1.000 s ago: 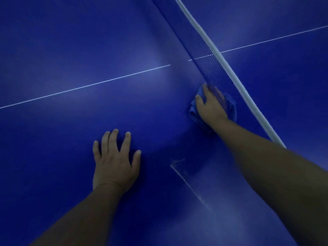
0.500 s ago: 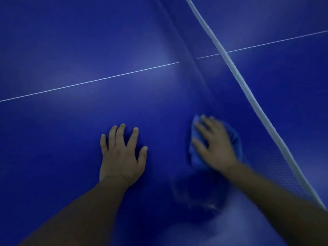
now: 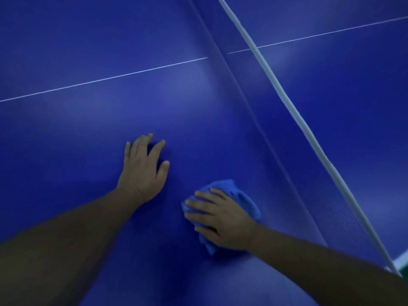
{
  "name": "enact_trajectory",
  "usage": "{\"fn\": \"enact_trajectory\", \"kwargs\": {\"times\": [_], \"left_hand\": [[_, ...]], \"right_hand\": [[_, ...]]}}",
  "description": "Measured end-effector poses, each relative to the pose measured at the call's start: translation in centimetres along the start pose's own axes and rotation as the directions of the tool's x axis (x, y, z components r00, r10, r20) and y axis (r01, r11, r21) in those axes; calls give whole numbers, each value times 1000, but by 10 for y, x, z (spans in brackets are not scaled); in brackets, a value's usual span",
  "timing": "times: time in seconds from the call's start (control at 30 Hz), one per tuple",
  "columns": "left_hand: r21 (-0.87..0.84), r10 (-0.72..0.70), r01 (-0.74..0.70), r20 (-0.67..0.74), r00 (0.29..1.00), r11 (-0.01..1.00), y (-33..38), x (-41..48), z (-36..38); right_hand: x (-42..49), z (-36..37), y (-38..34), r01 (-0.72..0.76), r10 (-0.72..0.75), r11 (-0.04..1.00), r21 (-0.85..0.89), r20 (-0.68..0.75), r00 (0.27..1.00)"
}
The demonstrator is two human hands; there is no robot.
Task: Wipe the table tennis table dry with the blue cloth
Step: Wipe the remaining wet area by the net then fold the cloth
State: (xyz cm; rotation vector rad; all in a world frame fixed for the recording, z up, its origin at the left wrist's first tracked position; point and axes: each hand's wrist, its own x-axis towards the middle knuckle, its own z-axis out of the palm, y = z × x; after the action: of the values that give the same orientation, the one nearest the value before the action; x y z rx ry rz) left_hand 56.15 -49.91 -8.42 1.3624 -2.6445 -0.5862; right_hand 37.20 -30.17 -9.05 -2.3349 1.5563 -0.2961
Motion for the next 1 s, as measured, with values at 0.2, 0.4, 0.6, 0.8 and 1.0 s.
{"fn": "enact_trajectory", "kwargs": {"times": [0.2,0.4,0.6,0.8,1.0], "left_hand": [[-50,157,-158,-27,987,986,37,-132,17],[-16,128,-127,77,989,992,43,-198,35],[50,89,-96,124,988,994,41,-236,38],[56,139,-151,171,975,987,30,-285,34],[46,131,-142,190,973,989,16,-314,41]], "right_hand": [[-79,-43,1,-578,593,805,132,-203,780],[-42,-59,58,-848,847,490,203,-339,409],[-50,4,-38,-321,321,947,22,-161,933],[-148,13,-55,-598,599,796,95,-273,753],[-77,25,-84,-833,792,550,57,-350,500]]}}
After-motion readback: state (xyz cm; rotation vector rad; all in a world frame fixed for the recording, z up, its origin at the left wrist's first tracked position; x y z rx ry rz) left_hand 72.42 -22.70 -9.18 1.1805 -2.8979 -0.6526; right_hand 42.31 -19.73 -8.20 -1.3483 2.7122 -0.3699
